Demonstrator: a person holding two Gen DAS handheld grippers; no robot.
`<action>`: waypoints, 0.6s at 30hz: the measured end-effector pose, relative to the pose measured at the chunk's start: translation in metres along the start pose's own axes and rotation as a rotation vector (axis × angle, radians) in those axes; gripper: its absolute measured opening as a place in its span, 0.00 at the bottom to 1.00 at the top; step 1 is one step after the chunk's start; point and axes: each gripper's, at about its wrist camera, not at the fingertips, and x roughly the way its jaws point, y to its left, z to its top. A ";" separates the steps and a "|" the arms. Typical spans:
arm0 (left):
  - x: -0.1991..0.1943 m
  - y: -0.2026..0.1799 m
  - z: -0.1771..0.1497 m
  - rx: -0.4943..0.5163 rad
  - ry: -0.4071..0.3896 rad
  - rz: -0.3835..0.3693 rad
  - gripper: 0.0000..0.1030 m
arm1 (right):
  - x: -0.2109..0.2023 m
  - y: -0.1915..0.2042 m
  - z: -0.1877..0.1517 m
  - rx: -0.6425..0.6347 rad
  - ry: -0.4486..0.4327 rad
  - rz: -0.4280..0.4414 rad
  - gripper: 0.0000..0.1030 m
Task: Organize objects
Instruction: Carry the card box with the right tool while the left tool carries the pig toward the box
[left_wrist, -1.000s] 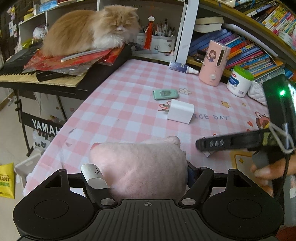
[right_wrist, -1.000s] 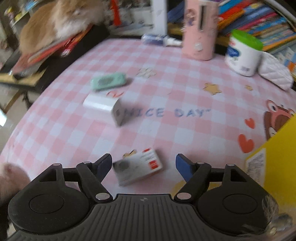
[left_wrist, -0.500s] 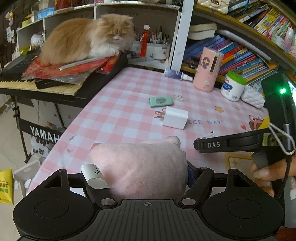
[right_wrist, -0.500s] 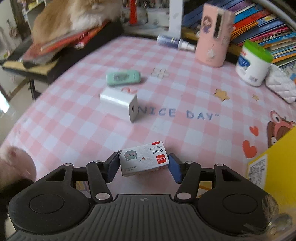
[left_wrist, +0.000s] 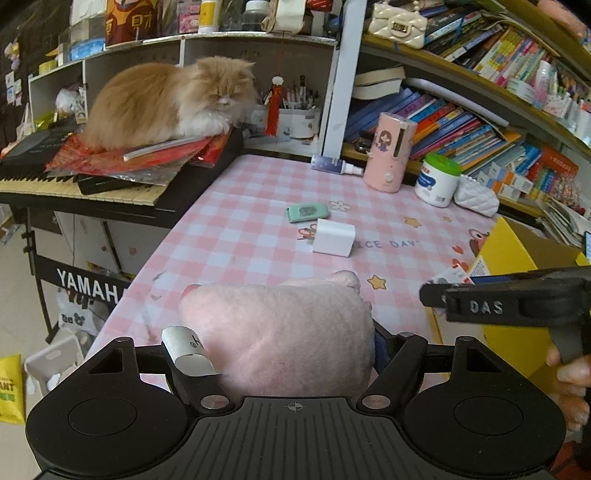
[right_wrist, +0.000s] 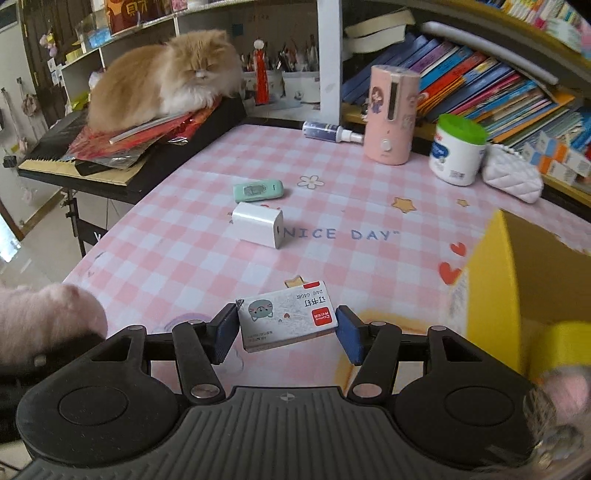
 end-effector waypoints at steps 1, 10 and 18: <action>-0.003 0.000 -0.002 0.008 0.000 -0.007 0.73 | -0.007 0.001 -0.005 -0.002 -0.007 -0.008 0.53; -0.026 -0.001 -0.023 0.069 0.011 -0.068 0.73 | -0.042 0.015 -0.044 0.024 -0.027 -0.073 0.53; -0.050 0.006 -0.051 0.096 0.038 -0.107 0.73 | -0.068 0.032 -0.082 0.061 -0.005 -0.110 0.53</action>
